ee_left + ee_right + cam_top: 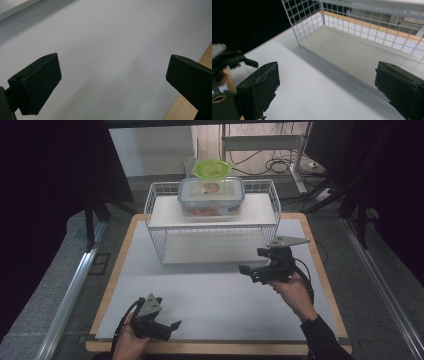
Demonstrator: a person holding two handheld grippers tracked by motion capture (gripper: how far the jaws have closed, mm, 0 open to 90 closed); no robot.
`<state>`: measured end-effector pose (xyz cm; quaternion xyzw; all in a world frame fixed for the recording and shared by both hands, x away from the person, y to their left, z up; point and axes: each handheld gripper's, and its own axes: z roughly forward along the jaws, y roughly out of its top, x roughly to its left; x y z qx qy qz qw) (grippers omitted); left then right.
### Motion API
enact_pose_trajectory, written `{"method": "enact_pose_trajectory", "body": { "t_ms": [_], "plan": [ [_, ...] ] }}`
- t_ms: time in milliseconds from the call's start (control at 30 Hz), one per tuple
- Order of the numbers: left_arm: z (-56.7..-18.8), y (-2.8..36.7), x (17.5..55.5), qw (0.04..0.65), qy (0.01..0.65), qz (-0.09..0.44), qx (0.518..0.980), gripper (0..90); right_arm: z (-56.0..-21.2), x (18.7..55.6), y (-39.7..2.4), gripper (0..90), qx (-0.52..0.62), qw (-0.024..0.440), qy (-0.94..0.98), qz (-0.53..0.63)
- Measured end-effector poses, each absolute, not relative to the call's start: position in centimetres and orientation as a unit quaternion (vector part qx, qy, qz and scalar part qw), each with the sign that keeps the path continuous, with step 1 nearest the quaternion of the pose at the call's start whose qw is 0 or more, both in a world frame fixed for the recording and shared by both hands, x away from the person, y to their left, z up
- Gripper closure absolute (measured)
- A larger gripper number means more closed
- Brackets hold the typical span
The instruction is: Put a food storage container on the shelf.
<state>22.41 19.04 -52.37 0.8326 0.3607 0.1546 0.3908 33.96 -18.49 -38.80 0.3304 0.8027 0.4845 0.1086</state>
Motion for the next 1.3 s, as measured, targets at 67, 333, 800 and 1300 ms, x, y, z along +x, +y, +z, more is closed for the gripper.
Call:
{"method": "enact_pose_trajectory", "body": {
  "t_ms": [67,333,800,1300],
  "plan": [
    [-52.4,19.0,22.4,0.391,0.361,0.154,0.833,0.0,-39.4,33.5,-18.7,4.8,0.326,0.116,0.81,0.473],
    [-52.4,18.9,22.4,0.389,0.361,0.153,0.833,0.0,-41.7,32.1,-19.7,3.1,0.318,0.133,0.824,0.449],
    [-52.5,18.8,22.3,0.387,0.355,0.162,0.836,0.0,-47.3,28.9,-21.7,2.0,0.327,0.128,0.835,0.424],
    [-52.7,18.7,22.3,0.378,0.348,0.169,0.841,0.0,-51.3,27.4,-22.0,1.7,0.325,0.135,0.867,0.351]
  ]
}}
